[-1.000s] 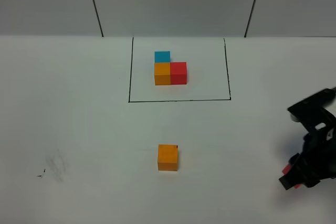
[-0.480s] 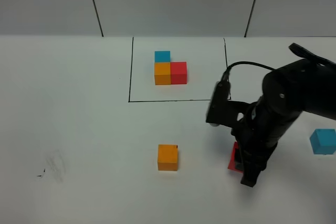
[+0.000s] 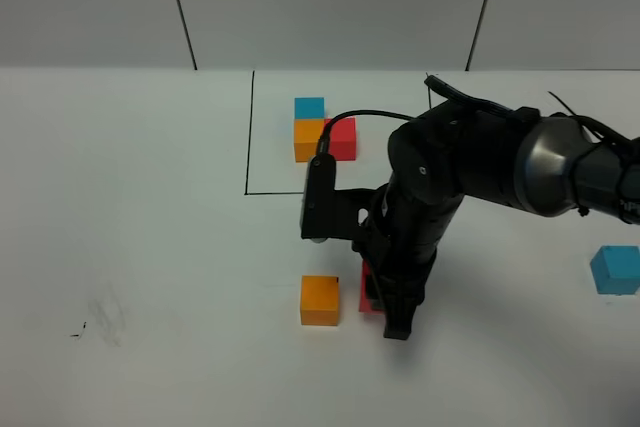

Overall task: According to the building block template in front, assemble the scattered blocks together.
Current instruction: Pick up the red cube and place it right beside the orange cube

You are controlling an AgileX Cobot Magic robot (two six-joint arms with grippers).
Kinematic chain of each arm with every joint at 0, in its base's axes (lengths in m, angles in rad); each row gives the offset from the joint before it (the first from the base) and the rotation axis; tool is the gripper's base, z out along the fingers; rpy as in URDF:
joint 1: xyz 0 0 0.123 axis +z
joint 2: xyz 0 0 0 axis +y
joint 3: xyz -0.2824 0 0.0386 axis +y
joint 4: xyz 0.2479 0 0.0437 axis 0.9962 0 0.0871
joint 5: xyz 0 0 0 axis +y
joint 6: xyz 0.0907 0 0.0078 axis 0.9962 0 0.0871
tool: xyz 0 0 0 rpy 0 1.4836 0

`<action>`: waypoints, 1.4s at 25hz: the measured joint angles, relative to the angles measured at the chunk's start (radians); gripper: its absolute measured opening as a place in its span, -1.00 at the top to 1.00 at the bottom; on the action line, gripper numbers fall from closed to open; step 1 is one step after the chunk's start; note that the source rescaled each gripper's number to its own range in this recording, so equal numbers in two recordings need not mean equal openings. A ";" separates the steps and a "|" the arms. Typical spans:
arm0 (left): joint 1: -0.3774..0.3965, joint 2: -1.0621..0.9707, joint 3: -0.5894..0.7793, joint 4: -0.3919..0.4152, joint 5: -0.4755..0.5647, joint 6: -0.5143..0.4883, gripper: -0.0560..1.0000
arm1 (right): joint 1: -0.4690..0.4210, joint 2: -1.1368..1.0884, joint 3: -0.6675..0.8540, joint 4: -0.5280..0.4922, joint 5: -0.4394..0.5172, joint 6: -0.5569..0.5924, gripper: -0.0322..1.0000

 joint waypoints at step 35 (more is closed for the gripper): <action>0.000 0.000 0.000 0.000 0.000 -0.001 -0.05 | 0.028 0.116 -0.066 -0.049 -0.028 -0.030 0.42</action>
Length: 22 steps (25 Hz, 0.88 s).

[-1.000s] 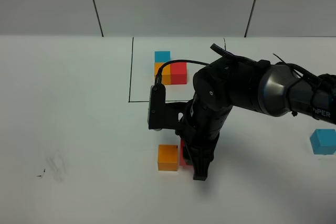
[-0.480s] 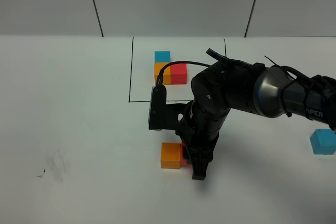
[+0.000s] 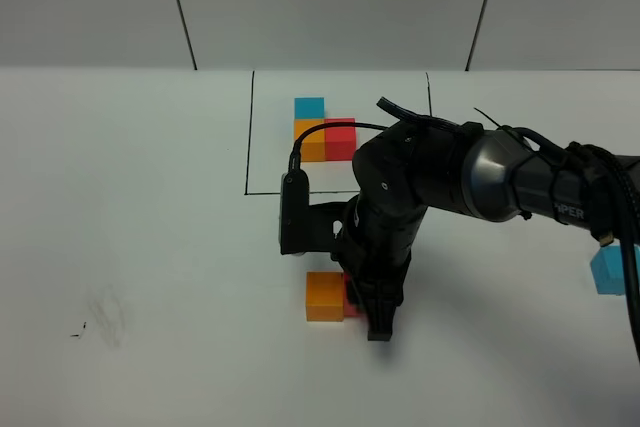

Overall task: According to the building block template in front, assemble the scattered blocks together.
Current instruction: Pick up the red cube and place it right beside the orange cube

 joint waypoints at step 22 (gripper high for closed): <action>0.000 0.000 0.000 0.000 0.000 0.001 -0.05 | -0.001 0.045 -0.020 0.004 0.029 0.000 0.42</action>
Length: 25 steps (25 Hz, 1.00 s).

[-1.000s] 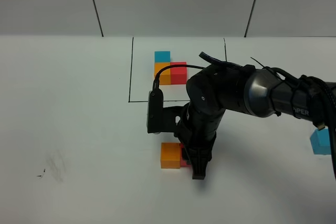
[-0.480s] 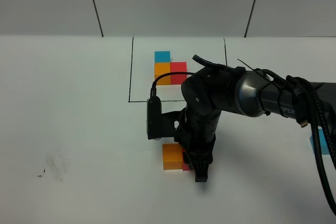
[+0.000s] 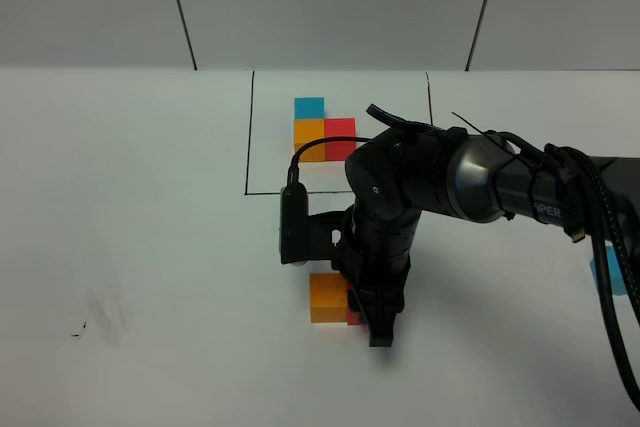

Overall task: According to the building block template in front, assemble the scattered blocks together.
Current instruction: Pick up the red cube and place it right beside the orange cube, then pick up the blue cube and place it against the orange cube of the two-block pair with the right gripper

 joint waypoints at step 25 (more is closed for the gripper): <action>0.000 0.000 0.000 0.000 0.000 0.000 -0.05 | -0.534 -0.550 0.419 -0.225 -0.103 1.215 -0.78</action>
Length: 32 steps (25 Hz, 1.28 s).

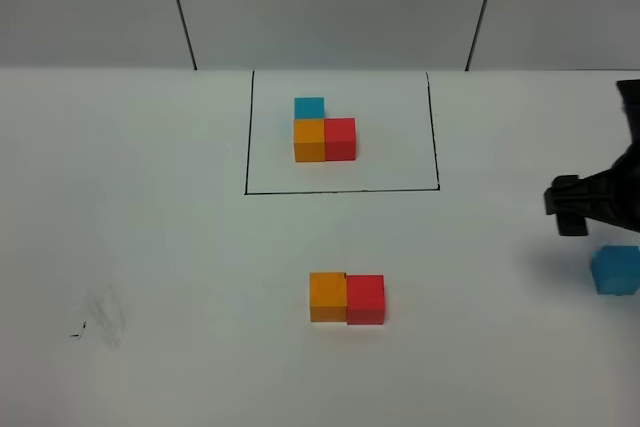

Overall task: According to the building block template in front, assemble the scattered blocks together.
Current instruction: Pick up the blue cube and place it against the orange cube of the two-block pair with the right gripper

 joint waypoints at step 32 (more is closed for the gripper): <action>0.000 0.000 0.000 0.000 -0.001 0.000 -0.05 | -0.153 0.330 0.001 0.019 -0.168 -0.171 0.41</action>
